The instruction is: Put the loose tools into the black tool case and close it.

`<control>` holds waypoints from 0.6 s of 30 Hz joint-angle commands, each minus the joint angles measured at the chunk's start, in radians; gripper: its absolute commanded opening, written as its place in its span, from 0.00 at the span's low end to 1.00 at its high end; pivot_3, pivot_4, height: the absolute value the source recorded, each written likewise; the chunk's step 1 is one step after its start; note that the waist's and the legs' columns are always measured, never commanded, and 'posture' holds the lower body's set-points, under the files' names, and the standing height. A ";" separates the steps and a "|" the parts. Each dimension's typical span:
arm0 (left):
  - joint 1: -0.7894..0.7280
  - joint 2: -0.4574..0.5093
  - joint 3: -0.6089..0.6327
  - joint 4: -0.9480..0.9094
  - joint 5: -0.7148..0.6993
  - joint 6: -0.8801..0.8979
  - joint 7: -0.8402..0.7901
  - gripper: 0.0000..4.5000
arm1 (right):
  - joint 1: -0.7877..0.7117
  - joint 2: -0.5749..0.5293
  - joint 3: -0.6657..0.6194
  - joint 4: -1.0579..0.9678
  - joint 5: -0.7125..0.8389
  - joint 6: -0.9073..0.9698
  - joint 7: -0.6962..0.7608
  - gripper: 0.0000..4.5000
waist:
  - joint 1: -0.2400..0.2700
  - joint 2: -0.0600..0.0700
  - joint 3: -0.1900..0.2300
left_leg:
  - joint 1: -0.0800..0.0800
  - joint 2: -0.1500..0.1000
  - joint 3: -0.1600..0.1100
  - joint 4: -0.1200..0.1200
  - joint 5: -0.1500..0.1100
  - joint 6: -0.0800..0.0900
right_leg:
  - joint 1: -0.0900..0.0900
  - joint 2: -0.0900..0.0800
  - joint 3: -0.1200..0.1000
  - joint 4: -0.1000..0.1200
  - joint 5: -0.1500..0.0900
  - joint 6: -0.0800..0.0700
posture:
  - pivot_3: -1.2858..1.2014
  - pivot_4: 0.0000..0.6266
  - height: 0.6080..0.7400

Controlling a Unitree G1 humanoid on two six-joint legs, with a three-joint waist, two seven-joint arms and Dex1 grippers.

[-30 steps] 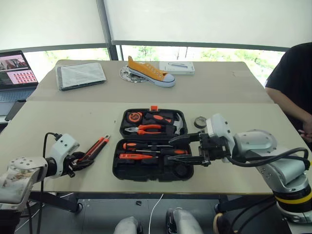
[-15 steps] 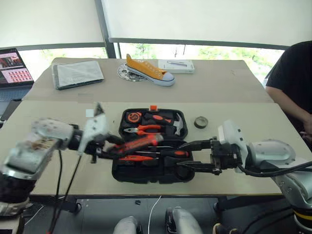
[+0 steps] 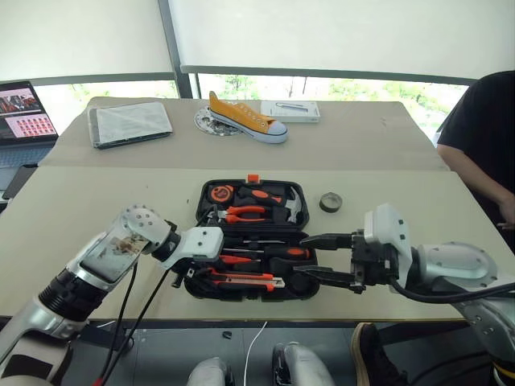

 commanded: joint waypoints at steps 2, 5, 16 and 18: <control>-0.009 0.040 0.036 -0.043 -0.049 0.059 -0.062 0.76 | -0.003 -0.002 -0.021 -0.021 0.010 -0.017 -0.011 0.73 | 0.000 0.000 0.000 | 0.000 0.000 0.000 0.000 0.000 0.000 | 0.000 0.000 0.000 0.000 0.000 0.000 | 0.52 0.24 0.94; -0.021 0.050 0.084 -0.057 -0.092 0.088 -0.066 0.99 | -0.006 -0.001 -0.017 -0.008 0.006 -0.024 -0.006 0.73 | -0.001 0.000 0.000 | 0.000 0.000 0.000 0.000 0.000 0.000 | 0.000 0.001 0.000 -0.001 0.000 0.000 | 0.52 0.24 0.94; -0.054 0.001 0.090 -0.060 -0.104 0.084 -0.022 0.56 | -0.011 0.004 0.006 0.009 -0.010 -0.043 0.008 0.73 | 0.003 0.000 0.000 | 0.000 0.000 -0.002 0.002 -0.001 0.001 | 0.002 0.001 0.000 -0.001 0.000 0.000 | 0.52 0.24 0.94; -0.045 -0.002 0.074 -0.046 -0.084 0.053 -0.023 0.40 | -0.009 0.002 0.007 0.010 -0.014 -0.047 0.011 0.73 | 0.002 0.000 0.000 | 0.000 0.000 -0.002 0.002 -0.001 0.001 | 0.002 0.001 0.000 -0.001 0.000 0.000 | 0.52 0.24 0.94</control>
